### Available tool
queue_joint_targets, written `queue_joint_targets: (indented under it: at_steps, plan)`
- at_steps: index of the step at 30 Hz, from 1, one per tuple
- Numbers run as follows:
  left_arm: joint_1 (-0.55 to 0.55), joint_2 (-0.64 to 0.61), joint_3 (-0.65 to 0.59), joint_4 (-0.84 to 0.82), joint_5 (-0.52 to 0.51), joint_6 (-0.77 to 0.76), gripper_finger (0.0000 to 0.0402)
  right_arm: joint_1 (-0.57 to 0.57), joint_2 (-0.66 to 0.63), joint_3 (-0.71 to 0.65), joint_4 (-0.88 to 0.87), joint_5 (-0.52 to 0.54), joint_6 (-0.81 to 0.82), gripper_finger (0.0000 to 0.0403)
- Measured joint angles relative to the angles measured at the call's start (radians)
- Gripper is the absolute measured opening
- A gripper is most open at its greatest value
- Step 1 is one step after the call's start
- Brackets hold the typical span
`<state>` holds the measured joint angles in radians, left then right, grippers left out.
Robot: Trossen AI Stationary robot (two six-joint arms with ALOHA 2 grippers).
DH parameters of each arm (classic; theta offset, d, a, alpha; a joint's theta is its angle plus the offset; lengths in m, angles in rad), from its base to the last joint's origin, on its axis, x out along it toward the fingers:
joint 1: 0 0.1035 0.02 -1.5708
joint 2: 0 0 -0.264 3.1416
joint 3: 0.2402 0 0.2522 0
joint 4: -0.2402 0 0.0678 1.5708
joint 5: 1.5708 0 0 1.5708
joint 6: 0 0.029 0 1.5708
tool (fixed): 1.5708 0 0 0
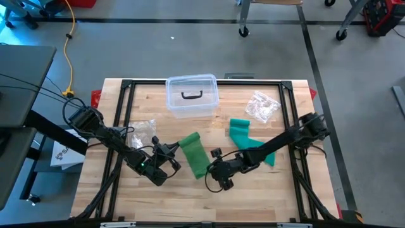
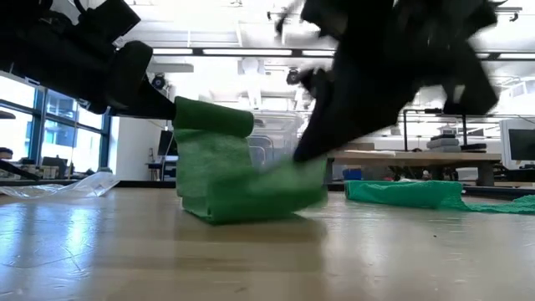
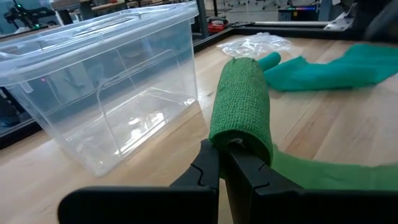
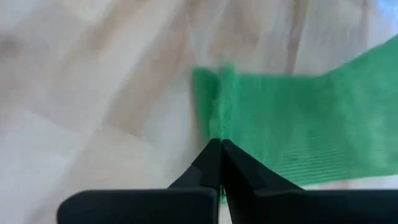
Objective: Roll bandage
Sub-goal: Roll the green bandage
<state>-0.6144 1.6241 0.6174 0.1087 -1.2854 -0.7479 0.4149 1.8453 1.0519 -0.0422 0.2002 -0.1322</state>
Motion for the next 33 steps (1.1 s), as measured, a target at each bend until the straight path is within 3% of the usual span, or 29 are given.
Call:
queue_joint_targets:
  at_steps: [4,7,11,13,20,25,33]
  plan:
    - [0.012,0.000,0.000,-0.039,0.001,0.000,0.0001,0.034,-0.120,0.000,-0.075,-0.046,0.047,0.0001]
    - [0.028,0.000,0.000,-0.089,0.001,-0.003,0.0001,0.062,-0.181,0.001,-0.114,-0.180,0.085,0.0000]
    - [0.050,0.000,0.000,-0.119,-0.002,0.014,0.0001,0.112,-0.168,-0.004,-0.162,-0.371,0.136,0.0000]
    - [0.059,-0.001,0.000,-0.115,-0.002,0.029,0.0001,0.141,-0.135,-0.026,-0.151,-0.411,0.166,0.0000]
    - [0.065,-0.006,0.000,-0.073,-0.003,0.044,0.0001,0.158,-0.009,-0.119,0.027,-0.357,0.200,0.0000]
    - [0.065,-0.006,0.000,-0.001,0.049,0.081,0.0001,0.114,0.053,-0.096,0.123,-0.356,0.106,0.0000]
    - [0.065,-0.006,0.000,0.017,0.054,0.092,0.0001,0.075,0.078,-0.088,0.101,-0.327,0.106,0.0012]
